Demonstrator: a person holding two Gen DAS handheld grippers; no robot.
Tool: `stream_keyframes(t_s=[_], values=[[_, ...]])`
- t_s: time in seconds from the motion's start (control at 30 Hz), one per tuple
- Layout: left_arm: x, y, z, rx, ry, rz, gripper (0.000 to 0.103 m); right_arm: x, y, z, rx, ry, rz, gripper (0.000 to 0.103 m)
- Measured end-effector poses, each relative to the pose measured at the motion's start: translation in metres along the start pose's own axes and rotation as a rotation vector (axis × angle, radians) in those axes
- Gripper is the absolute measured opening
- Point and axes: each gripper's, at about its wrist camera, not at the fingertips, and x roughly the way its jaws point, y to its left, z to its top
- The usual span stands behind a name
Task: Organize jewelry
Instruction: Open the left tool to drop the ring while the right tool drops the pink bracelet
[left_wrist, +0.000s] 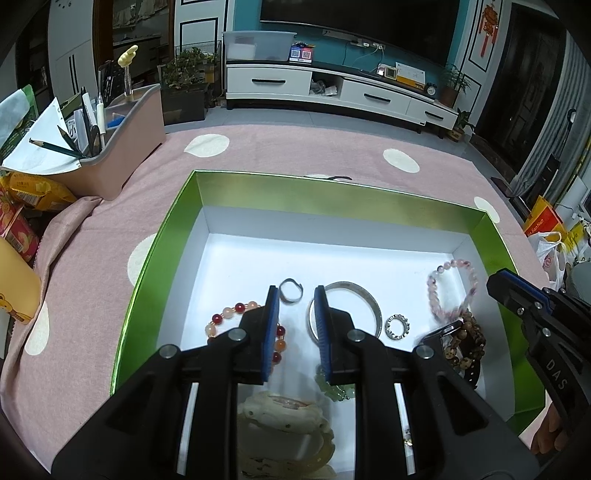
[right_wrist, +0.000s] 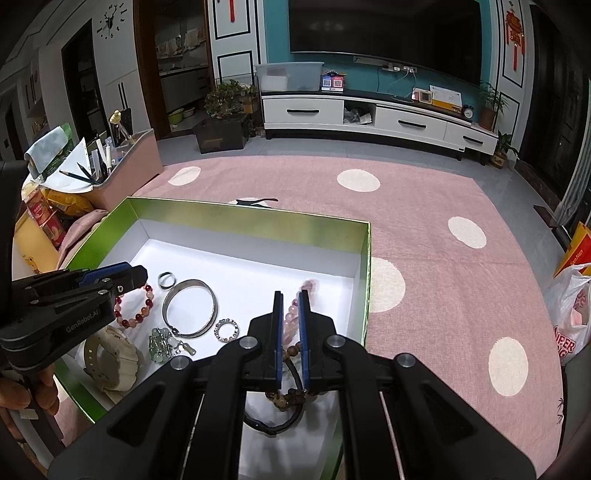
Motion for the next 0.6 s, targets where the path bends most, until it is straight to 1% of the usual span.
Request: stream_keyframes(t_s=[0.07,0.23,0.37,0.43,0.47,0.5,0.53,0.6], values=[[-0.001,0.001,-0.001,0.002,0.001,-0.002,0.021,-0.001,0.000,0.000,0.001,-0.002,-0.001,0.007],[-0.003,0.002,-0.001,0.005,0.003,-0.002,0.028,-0.003,0.000,0.001,0.000,-0.005,-0.001,0.007],[-0.006,-0.004,0.001,0.011,0.003,-0.002,0.041,-0.008,-0.001,0.003,0.004,-0.014,-0.003,0.008],[-0.008,-0.006,0.001,0.012,-0.001,0.001,0.045,-0.011,-0.002,0.004,0.006,-0.019,-0.005,0.010],[-0.009,-0.007,0.002,0.012,-0.002,0.003,0.049,-0.013,-0.002,0.004,0.008,-0.021,-0.006,0.011],[-0.011,-0.007,0.003,0.012,-0.004,0.006,0.054,-0.014,-0.002,0.004,0.009,-0.023,-0.007,0.018],[-0.013,-0.006,0.003,0.013,-0.004,0.010,0.056,-0.016,-0.003,0.004,0.011,-0.026,-0.009,0.025],[-0.015,-0.007,0.004,0.016,-0.007,0.017,0.062,-0.019,-0.002,0.004,0.013,-0.031,-0.010,0.027]])
